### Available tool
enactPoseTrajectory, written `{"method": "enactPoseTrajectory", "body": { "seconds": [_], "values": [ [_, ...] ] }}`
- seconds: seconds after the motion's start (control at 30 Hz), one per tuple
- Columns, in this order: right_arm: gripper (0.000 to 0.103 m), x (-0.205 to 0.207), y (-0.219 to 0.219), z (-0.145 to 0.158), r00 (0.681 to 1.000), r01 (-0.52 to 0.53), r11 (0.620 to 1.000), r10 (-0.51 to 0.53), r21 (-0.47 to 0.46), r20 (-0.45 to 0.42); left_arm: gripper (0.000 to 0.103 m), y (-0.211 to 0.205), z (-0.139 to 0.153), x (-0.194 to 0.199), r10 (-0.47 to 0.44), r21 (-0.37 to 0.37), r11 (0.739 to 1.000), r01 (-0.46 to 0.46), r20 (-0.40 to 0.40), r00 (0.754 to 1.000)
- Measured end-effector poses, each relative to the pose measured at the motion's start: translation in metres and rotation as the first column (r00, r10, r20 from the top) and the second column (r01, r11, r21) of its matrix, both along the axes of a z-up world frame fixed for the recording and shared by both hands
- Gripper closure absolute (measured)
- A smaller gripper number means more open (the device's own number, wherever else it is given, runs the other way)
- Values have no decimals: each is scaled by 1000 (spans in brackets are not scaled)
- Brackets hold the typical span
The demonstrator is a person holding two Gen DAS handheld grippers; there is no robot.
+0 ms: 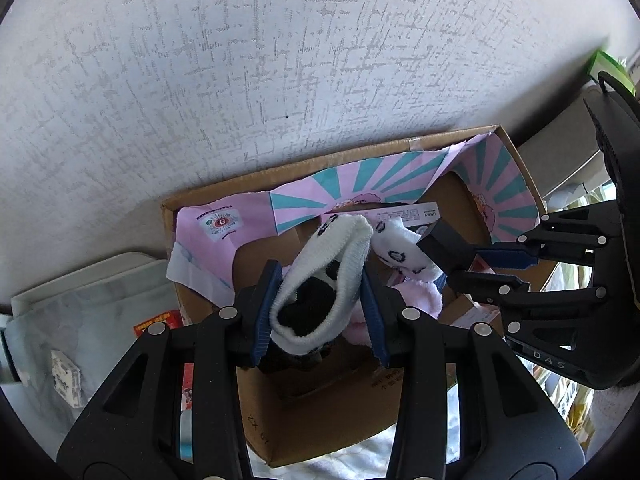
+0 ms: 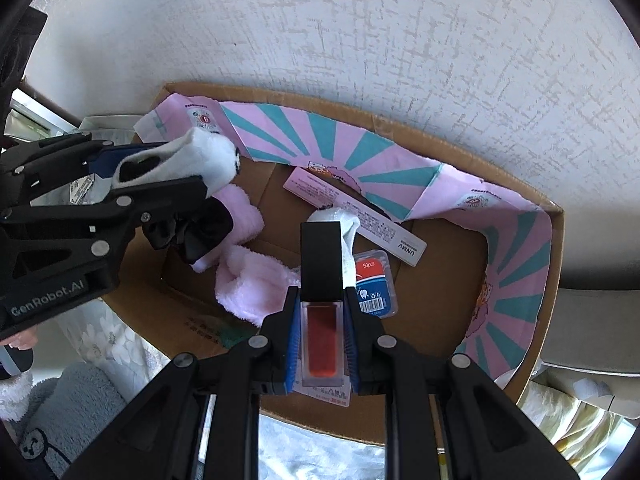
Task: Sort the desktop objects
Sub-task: 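Release the sock from the left tool while the right tool drops the lipstick inside, then move both tools back toward the tubes and red snack box on the cloth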
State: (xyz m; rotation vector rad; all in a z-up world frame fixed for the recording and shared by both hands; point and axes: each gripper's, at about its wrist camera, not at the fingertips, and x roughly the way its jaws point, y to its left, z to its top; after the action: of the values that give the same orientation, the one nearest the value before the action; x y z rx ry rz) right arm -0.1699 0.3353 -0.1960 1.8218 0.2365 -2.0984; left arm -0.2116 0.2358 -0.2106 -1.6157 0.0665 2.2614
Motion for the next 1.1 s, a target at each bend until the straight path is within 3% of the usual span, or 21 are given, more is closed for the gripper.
{"method": "enactPoseTrajectory", "body": {
  "seconds": [0.17, 0.23, 0.27, 0.3, 0.33, 0.37, 0.43, 0.5, 0.53, 0.67, 0.83, 0.93, 1.1],
  "values": [
    [85, 2, 0, 1, 1000, -11, 1000, 11, 7, 1, 66, -3, 0, -1, 2, 9, 1000, -2, 13, 1000],
    [85, 4, 1, 2, 1000, -14, 1000, 14, 13, 2, 62, -7, 0, -1, 12, 20, 1000, -13, 32, 999],
    [83, 5, 1, 3, 1000, -17, 1000, 17, 15, -1, 55, -8, -1, -2, 21, 24, 999, -22, 43, 999],
    [79, 5, 0, 4, 1000, -24, 1000, 24, 9, -2, 39, -9, 0, -2, 34, 23, 999, -35, 48, 998],
    [62, 6, 1, 6, 1000, -28, 1000, 28, -6, -2, 27, -10, 2, -2, 47, 22, 999, -48, 44, 998],
    [31, 7, 2, 9, 1000, -26, 999, 26, -19, -1, 3, -10, 4, -2, 52, 21, 998, -53, 39, 998],
    [7, 9, 5, 15, 1000, -14, 999, 13, -42, -15, 0, -10, 10, -1, 42, 38, 998, -44, 28, 999],
    [6, 11, 11, 22, 1000, 2, 996, -3, -84, -16, 0, -7, 14, 0, 12, 42, 999, -14, 48, 999],
    [1, 13, 12, 24, 1000, 11, 995, -12, -97, -10, 0, -6, 18, 0, 1, 46, 999, -3, 43, 999],
    [1, 11, 8, 37, 999, 27, 996, -30, -83, -42, 0, -5, 43, 10, -16, 21, 1000, 18, -57, 998],
    [1, 7, 5, 53, 995, -4, 999, -1, -48, -103, 0, -8, 72, 25, -39, 97, 994, 49, -103, 994],
    [1, 14, -2, 82, 988, -26, 1000, 24, -6, -155, 0, -15, 91, 33, -27, 143, 989, 46, -131, 991],
    [1, 23, -7, 104, 980, -30, 1000, 28, -5, -195, 0, -20, 113, 41, -28, 146, 988, 53, -172, 985]
  ]
}}
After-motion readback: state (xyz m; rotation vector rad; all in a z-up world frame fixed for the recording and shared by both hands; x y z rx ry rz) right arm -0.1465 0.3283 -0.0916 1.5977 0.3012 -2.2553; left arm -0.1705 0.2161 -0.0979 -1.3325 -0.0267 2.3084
